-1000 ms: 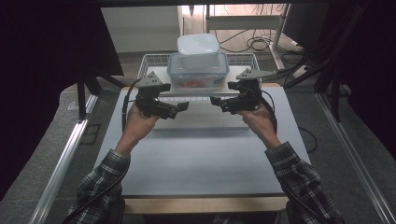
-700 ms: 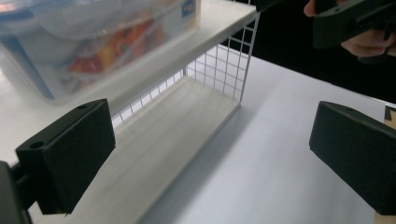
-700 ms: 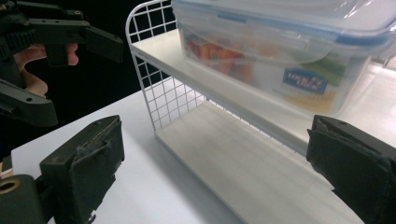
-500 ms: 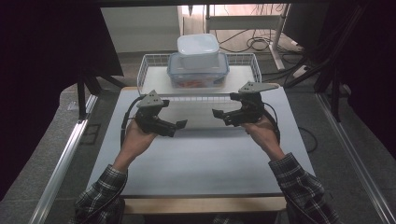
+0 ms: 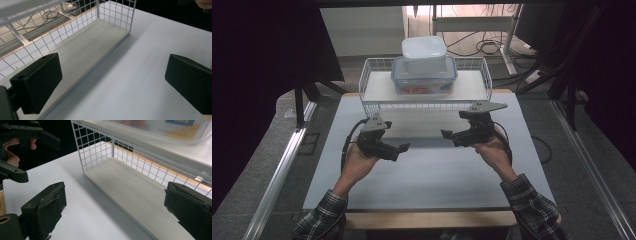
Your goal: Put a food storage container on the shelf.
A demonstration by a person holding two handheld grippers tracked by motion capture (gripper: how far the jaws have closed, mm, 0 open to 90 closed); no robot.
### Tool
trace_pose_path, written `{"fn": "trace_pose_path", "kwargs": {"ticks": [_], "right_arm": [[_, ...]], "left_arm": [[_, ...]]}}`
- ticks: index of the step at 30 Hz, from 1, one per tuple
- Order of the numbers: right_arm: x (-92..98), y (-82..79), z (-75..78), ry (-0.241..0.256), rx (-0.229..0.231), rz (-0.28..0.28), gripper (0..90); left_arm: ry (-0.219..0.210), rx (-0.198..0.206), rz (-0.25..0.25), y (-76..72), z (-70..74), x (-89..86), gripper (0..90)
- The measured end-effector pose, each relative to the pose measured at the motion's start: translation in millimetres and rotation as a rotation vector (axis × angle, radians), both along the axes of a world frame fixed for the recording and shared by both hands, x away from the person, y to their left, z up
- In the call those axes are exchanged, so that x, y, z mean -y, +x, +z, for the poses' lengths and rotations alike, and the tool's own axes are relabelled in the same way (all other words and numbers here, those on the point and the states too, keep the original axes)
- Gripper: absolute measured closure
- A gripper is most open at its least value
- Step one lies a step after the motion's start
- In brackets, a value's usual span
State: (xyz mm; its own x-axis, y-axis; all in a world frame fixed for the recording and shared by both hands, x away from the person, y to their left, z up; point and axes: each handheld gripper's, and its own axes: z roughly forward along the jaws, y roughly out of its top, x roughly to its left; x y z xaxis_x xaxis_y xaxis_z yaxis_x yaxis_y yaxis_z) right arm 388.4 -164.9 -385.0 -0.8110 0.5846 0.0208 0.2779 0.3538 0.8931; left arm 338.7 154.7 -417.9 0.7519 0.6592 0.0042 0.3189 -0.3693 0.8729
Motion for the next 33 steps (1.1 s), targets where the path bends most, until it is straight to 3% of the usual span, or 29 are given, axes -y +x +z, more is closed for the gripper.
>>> {"fn": "trace_pose_path", "kwargs": {"ticks": [7,11,25,33], "right_arm": [[2.8,-6.7,-13.1,-0.012,-0.005,0.004,3.9],[3.5,-8.4,-20.9,-0.020,-0.018,0.012,3.8],[13.2,-20.8,-45.3,-0.034,-0.057,0.017,2.7],[22.8,-26.6,-52.4,-0.044,-0.077,-0.020,0.8]], "left_arm": [[-0.028,-0.031,0.008,-5.7,-19.6,-0.8,0.9],[-0.023,-0.047,0.008,-6.9,-27.7,-0.1,1.0],[-0.027,-0.059,0.026,-18.5,-45.9,-3.5,1.2],[-0.045,-0.068,0.041,-27.8,-52.6,-13.6,1.0]]}}
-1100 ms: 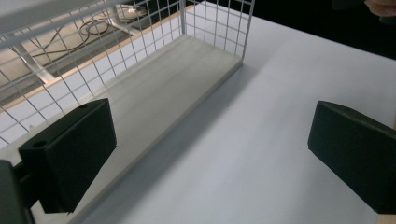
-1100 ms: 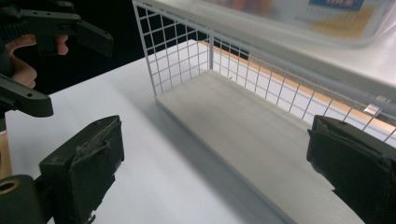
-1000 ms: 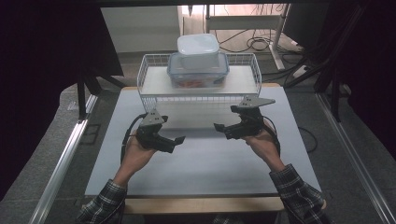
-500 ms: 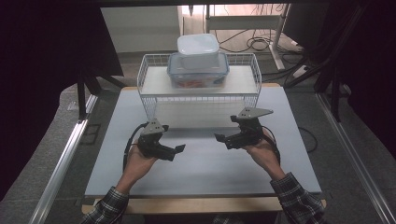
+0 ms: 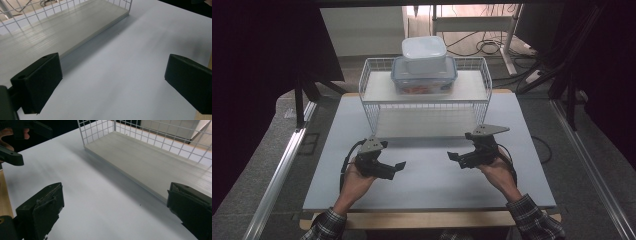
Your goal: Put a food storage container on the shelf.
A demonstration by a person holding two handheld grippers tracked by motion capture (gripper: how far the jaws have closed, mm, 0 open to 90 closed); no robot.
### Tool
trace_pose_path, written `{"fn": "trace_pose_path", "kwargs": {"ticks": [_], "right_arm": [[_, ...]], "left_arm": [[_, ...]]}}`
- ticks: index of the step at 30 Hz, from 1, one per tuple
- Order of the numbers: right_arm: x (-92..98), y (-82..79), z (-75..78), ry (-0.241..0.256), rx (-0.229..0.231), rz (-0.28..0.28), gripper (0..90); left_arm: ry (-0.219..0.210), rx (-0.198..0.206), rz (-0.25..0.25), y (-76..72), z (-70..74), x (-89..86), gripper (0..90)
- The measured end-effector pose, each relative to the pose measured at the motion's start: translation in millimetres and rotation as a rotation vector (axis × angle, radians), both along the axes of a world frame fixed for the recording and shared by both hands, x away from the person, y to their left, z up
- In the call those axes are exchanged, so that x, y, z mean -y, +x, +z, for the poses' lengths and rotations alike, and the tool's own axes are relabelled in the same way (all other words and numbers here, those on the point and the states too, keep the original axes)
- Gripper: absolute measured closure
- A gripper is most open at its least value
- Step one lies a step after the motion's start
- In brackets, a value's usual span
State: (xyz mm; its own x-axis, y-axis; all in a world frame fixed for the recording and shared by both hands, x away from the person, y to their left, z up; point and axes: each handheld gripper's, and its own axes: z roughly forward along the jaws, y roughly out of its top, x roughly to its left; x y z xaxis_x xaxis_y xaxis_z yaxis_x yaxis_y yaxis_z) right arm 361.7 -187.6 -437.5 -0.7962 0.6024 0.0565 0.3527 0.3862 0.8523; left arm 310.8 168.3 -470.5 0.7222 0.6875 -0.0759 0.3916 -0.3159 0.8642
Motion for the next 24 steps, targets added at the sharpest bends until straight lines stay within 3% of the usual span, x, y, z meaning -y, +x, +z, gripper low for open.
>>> {"fn": "trace_pose_path", "kwargs": {"ticks": [10,24], "right_arm": [[12.4,-9.8,-5.7,0.003,0.018,-0.027,0.3],[30.8,-23.0,-18.1,-0.005,0.035,-0.050,0.3]], "left_arm": [[-0.006,0.013,0.023,-13.5,-4.1,-9.3,1.1],[0.042,0.016,0.058,-27.4,-20.3,-16.7,1.0]]}}
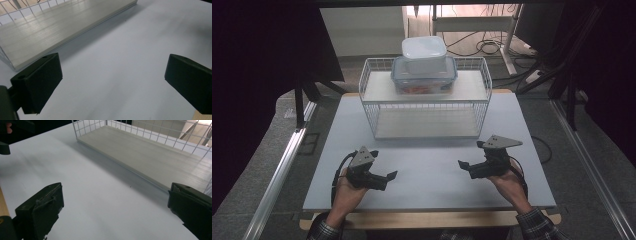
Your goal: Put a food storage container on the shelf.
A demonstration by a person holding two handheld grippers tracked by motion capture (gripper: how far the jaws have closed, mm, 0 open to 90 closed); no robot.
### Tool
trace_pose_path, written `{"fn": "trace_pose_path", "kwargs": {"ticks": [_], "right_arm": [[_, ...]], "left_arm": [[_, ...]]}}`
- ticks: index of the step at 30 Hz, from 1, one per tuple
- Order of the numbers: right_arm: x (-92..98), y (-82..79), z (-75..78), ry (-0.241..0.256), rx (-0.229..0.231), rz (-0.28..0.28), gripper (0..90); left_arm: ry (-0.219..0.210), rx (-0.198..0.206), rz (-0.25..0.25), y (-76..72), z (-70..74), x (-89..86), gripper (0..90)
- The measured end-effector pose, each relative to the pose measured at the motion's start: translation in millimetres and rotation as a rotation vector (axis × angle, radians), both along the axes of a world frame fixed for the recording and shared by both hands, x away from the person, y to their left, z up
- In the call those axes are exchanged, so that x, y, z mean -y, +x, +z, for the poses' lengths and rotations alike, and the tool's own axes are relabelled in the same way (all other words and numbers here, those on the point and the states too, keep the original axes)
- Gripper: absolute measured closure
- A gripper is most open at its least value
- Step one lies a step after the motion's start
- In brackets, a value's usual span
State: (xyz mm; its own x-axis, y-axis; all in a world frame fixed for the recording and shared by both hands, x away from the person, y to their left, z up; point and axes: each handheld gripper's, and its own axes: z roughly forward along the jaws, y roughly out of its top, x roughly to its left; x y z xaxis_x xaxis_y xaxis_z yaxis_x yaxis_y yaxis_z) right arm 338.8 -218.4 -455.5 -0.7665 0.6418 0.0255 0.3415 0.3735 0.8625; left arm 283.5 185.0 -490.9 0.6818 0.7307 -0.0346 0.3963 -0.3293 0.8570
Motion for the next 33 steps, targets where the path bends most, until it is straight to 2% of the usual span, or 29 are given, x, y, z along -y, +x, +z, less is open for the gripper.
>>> {"fn": "trace_pose_path", "kwargs": {"ticks": [7,18,33], "right_arm": [[10.0,-5.2,-8.2,-0.006,0.000,-0.017,0.3],[24.7,-11.0,-20.5,-0.018,-0.028,-0.049,0.5],[33.9,-13.8,-42.6,-0.059,-0.090,-0.062,0.5]], "left_arm": [[0.010,-0.009,0.012,-4.8,-8.6,-3.3,0.6],[0.047,-0.034,0.022,-8.7,-20.6,-4.5,0.0],[0.134,-0.094,0.008,-6.9,-37.6,0.5,0.0]]}}
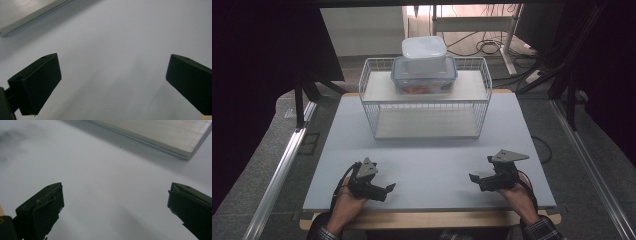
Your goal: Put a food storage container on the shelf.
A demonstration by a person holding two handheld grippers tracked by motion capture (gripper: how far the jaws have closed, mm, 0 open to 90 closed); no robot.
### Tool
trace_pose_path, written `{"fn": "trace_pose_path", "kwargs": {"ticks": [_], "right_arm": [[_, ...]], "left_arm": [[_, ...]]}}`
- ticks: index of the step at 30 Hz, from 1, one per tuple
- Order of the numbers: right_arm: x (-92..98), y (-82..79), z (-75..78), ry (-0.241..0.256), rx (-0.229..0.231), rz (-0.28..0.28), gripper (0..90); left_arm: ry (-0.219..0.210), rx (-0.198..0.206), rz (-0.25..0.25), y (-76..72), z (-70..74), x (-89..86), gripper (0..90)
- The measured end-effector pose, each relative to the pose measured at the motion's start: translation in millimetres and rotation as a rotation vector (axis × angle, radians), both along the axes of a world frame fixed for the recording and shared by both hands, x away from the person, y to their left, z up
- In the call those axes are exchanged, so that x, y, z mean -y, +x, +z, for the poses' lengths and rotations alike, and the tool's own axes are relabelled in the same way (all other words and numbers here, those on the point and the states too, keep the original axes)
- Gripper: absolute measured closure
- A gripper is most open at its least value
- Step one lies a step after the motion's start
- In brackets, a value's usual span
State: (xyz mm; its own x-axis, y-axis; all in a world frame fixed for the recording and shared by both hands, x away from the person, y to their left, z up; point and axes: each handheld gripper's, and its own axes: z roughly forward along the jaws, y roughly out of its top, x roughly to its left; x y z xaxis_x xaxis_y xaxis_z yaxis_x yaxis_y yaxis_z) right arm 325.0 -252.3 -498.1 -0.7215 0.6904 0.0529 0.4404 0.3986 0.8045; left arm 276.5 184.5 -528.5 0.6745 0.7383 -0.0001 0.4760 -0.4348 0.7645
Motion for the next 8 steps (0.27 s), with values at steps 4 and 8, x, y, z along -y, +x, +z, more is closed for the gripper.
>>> {"fn": "trace_pose_path", "kwargs": {"ticks": [4,8], "right_arm": [[-0.2,1.2,-3.5,-0.009,-0.017,0.000,0.5],[-0.6,1.6,-4.1,-0.015,-0.016,0.002,0.5]], "left_arm": [[0.001,-0.023,0.005,1.8,-2.7,-1.1,0.0],[-0.014,-0.020,0.007,2.2,-2.2,-1.3,0.0]]}}
